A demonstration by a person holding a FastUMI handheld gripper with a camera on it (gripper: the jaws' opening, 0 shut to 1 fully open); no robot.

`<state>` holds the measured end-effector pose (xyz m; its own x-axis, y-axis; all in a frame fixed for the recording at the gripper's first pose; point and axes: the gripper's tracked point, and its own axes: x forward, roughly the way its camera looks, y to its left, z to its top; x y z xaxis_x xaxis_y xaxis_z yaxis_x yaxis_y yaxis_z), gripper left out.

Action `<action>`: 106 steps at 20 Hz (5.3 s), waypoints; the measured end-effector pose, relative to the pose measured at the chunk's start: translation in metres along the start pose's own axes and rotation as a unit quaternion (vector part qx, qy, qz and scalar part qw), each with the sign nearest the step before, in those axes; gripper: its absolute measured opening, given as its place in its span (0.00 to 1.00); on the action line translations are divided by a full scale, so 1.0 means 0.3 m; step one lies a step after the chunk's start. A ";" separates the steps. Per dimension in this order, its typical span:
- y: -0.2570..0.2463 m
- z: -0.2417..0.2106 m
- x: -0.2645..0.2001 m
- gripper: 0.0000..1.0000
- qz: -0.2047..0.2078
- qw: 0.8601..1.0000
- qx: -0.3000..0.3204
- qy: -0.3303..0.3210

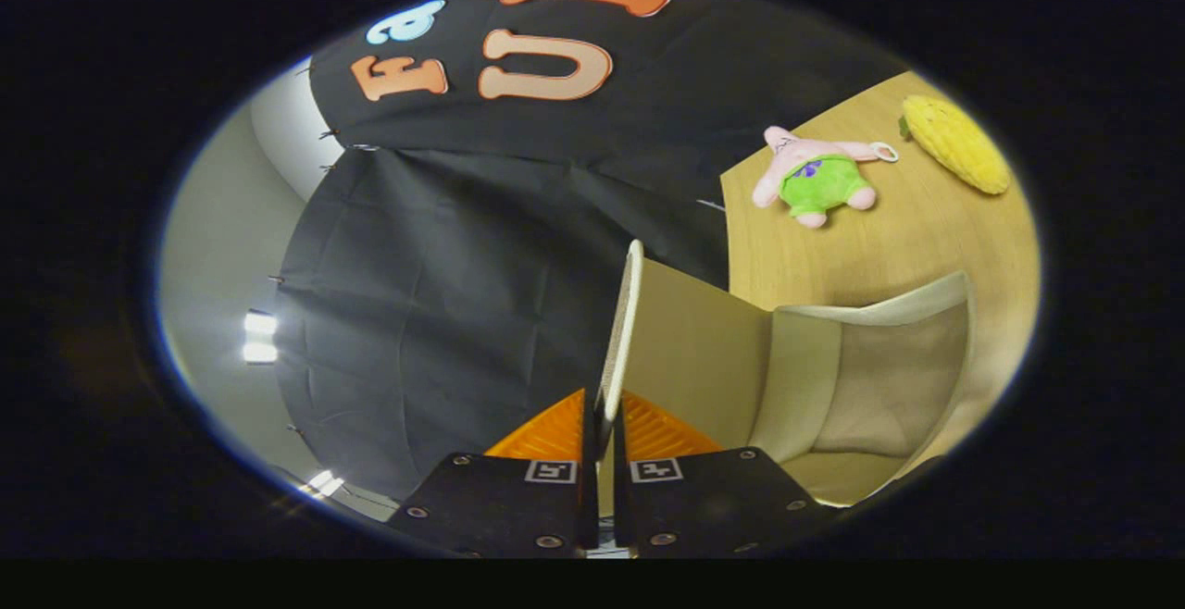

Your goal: Open the storage box then place both shoes into the box .Put the left shoe in first, then the right shoe, with the right side of both shoes facing outward in a uniform manner.

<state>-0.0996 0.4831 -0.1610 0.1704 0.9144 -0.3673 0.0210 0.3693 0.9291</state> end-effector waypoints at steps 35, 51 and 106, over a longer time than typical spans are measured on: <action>-1.275 0.038 -0.837 0.81 -0.444 0.895 -0.032 -0.030; -1.475 -0.073 -0.808 0.42 -0.473 0.881 -0.001 -0.007; -0.649 0.049 -0.365 0.83 -0.222 0.954 -0.196 -0.038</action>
<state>-0.1080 0.3087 -0.3009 0.3018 0.6442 -0.7028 -0.2605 0.7649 0.5892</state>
